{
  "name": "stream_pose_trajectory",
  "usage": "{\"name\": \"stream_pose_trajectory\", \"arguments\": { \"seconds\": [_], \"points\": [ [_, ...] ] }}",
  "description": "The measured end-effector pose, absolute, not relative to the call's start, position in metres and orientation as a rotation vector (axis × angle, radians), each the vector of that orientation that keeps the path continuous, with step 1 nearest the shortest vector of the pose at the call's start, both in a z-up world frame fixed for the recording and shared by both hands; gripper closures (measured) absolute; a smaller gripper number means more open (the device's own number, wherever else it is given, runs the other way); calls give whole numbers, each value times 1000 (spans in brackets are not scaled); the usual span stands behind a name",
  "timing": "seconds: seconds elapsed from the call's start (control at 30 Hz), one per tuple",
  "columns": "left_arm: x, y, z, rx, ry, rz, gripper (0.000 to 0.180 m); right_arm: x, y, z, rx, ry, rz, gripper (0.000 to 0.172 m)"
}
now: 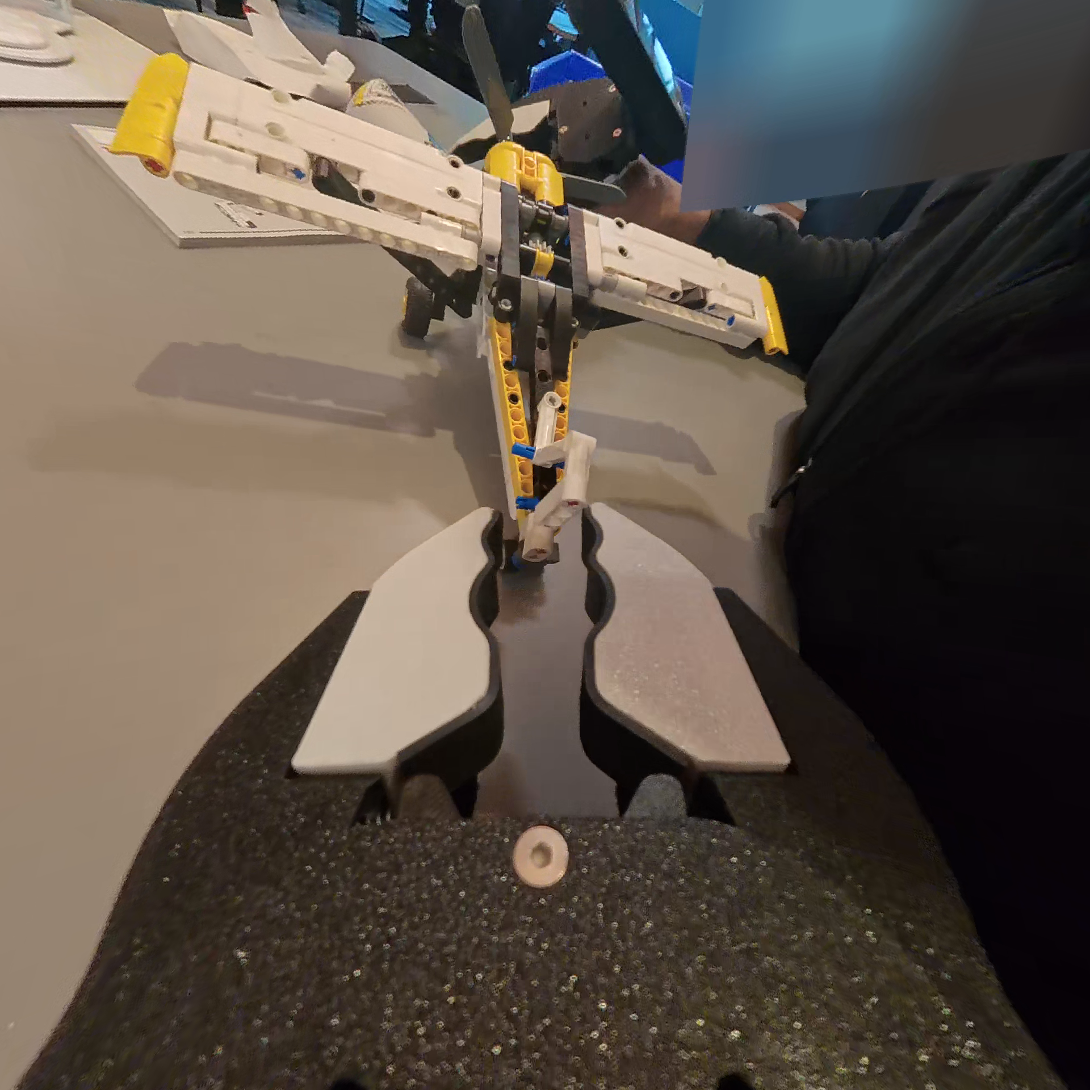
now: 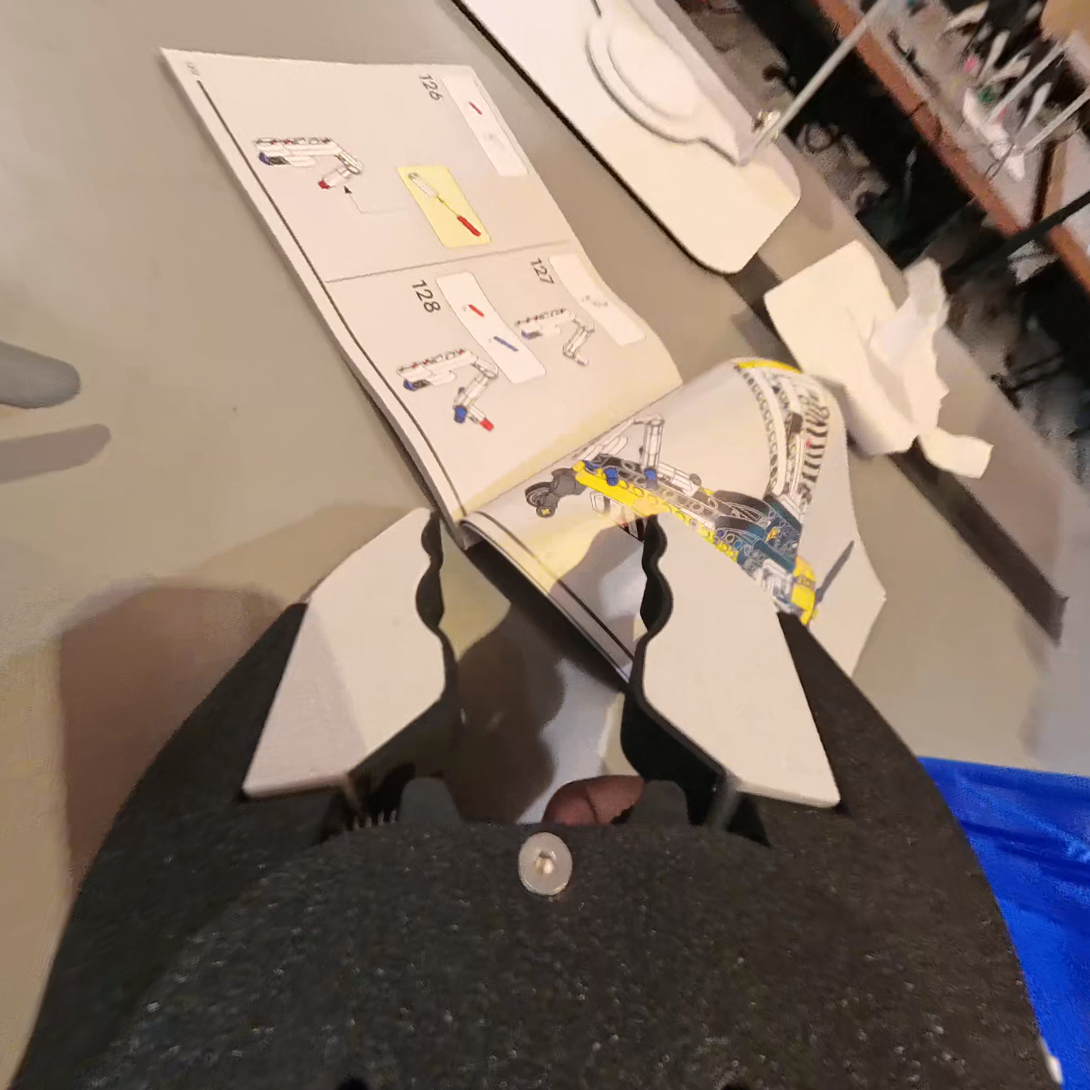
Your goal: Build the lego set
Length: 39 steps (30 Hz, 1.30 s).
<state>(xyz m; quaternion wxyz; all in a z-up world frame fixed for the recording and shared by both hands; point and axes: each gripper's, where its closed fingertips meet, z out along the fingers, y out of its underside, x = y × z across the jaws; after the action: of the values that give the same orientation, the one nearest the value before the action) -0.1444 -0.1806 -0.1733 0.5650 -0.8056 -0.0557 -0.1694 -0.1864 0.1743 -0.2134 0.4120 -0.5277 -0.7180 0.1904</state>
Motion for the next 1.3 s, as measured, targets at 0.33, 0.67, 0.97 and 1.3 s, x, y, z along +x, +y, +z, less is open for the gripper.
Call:
{"name": "stream_pose_trajectory", "arguments": {
  "seconds": [0.33,0.67,0.97,1.3],
  "points": [
    [-149,-182,-167,-1838,-160,-434,155,-180,175,-217,-1431,-1784,564,104],
    [-150,-182,-168,-1841,-171,-429,155,-178,177,-219,-1495,-1772,575,106],
    [-151,-182,-167,-1834,-176,-434,155,-178,177,-220,-1515,-1771,580,106],
    [-151,-182,-167,-1834,-186,-450,155,-178,177,-219,-1505,-1764,578,106]
  ]
}}
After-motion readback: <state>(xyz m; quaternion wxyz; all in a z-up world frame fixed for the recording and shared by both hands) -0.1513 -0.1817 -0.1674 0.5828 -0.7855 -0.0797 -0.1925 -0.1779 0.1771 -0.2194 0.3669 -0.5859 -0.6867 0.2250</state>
